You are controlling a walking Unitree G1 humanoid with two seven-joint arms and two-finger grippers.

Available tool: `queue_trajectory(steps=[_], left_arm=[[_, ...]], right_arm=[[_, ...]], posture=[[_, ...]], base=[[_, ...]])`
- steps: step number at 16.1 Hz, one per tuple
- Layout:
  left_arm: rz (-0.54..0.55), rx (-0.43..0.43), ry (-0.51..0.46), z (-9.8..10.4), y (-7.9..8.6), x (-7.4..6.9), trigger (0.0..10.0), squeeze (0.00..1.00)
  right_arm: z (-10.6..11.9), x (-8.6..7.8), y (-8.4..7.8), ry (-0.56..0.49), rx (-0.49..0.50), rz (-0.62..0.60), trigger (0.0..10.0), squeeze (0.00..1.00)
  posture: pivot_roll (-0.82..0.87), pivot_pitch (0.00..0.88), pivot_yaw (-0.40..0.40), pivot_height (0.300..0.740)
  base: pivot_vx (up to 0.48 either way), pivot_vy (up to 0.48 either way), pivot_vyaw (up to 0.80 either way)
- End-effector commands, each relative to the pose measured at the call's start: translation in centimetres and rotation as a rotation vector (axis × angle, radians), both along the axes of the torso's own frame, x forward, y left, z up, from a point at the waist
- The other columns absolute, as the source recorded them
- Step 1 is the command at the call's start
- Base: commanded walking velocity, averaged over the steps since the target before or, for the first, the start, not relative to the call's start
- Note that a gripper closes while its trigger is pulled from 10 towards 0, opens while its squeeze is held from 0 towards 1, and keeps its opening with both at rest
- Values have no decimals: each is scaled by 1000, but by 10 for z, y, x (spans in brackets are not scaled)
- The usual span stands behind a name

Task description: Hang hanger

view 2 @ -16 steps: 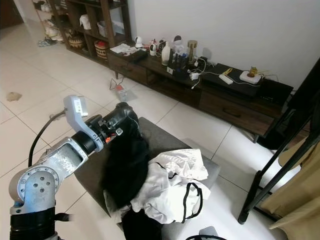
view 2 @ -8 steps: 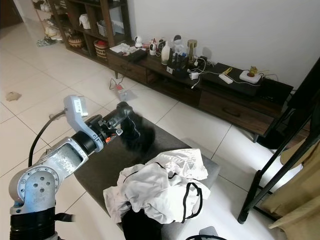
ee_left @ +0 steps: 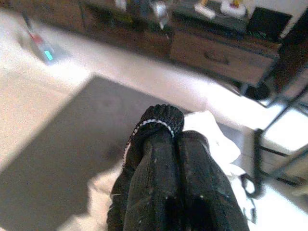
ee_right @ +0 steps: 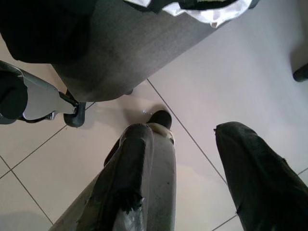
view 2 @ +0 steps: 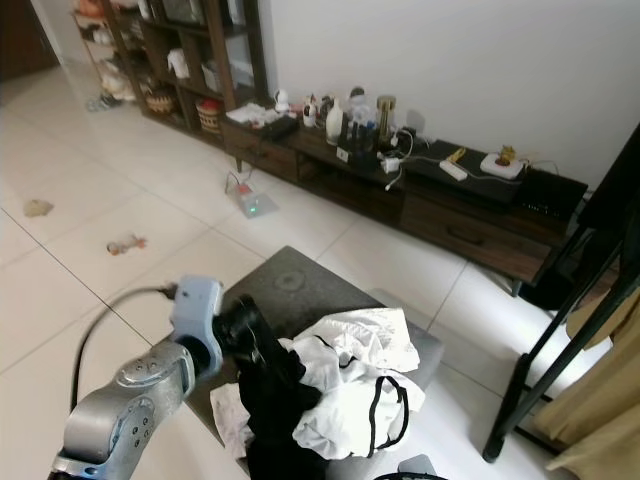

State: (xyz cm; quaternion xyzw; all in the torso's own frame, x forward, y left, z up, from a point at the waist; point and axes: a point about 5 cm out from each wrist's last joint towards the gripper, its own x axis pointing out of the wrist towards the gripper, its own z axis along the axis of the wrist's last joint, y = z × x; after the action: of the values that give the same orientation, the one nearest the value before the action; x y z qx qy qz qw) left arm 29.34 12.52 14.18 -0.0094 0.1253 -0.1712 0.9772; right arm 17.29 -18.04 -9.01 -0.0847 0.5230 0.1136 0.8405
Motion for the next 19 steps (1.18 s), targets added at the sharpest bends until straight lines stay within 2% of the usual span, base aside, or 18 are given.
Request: queue_trajectory(steps=[1,3,4,5,7,8,10,11,12,16,19], left_arm=[[-10,49,-48,6,-5,0,0,0],[-76,147,-36,-1,-14,-2,0,0],[-145,166,-12,-6,-21,-6,0,0],[-157,168,-16,-7,-22,-6,0,0],[-189,35,-110,10,-27,-7,0,0],[-213,12,-188,21,-28,-9,0,0],[-182,30,-235,27,-25,-9,0,0],[-132,92,-230,22,-18,-9,7059,0],[-108,112,-213,16,-14,-11,10000,0],[-196,89,-210,10,-28,-22,10000,0],[-165,117,-243,10,-25,-22,10000,0]], right_arm=[[-2,-4,-1,14,-3,3,10000,0],[-1,-3,-1,10,-2,7,10000,0],[-1,-2,-1,3,-3,5,10000,0],[0,-1,-1,2,-3,5,10000,0],[0,0,-1,1,-2,0,10000,0],[0,0,-1,3,-1,0,10000,0],[0,0,-1,4,2,-3,10000,0],[0,0,-1,1,5,-11,10000,0],[0,1,-1,-3,7,-14,10000,0],[0,0,-2,2,10,-35,10000,0],[-1,-3,-2,20,29,-93,10000,0]], posture=[[36,17,-12,740],[37,21,-14,740],[35,30,-17,740],[35,33,-18,740],[37,40,-19,740],[41,43,-19,740],[43,47,-17,740],[44,54,-18,740],[42,59,-20,740],[46,65,-25,740],[43,66,-24,740]], base=[[0,0,0],[0,0,0],[0,0,0],[0,0,0],[0,0,0],[0,0,0],[0,0,0],[0,0,0],[0,0,0],[0,0,0],[0,-249,-529]])
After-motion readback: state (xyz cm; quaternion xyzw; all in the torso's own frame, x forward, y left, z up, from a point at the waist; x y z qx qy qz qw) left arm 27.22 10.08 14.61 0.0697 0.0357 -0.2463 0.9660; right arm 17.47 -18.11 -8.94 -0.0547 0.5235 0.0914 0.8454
